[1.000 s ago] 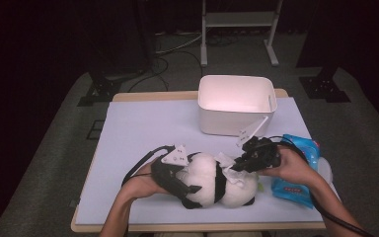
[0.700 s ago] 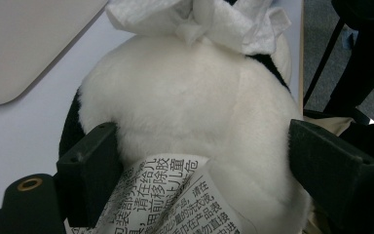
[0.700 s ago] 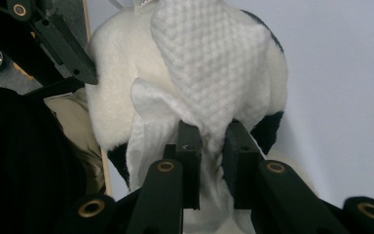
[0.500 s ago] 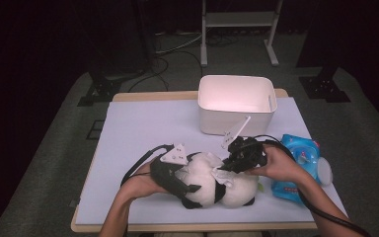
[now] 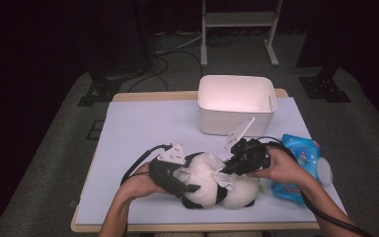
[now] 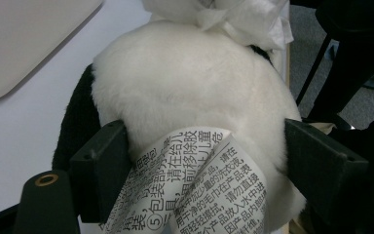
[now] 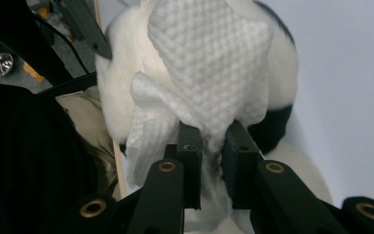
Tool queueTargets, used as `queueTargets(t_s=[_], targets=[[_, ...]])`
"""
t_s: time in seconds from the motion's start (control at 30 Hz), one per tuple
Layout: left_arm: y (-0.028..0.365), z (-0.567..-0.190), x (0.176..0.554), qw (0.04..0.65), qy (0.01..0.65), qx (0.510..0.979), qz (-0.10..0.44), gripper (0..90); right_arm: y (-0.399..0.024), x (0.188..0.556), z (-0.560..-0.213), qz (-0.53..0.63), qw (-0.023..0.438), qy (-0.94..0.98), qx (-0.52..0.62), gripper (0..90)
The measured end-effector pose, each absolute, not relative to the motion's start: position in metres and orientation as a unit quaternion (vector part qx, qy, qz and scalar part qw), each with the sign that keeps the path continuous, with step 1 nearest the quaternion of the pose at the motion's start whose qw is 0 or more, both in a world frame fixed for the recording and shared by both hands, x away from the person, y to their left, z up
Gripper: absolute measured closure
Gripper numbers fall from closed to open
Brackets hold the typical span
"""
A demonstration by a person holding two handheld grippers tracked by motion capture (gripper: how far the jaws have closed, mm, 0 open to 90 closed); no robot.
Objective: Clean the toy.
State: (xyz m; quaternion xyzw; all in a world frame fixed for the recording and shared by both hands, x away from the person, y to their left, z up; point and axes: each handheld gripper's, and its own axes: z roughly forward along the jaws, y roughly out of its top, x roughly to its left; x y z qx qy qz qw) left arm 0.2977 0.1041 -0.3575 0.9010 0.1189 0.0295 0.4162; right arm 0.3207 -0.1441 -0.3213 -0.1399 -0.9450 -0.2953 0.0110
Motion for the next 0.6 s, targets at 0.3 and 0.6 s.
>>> queueTargets(t_s=[0.3,0.6], targets=[[0.104,-0.358,0.298,0.41,0.121,0.903,0.033,20.9,-0.11,0.329,-0.307,-0.289,0.012,-0.95,-0.115,79.1],[0.103,-0.358,0.297,0.413,0.121,0.902,0.032,20.9,-0.095,0.342,-0.299,-0.285,0.012,-0.951,-0.116,79.0]])
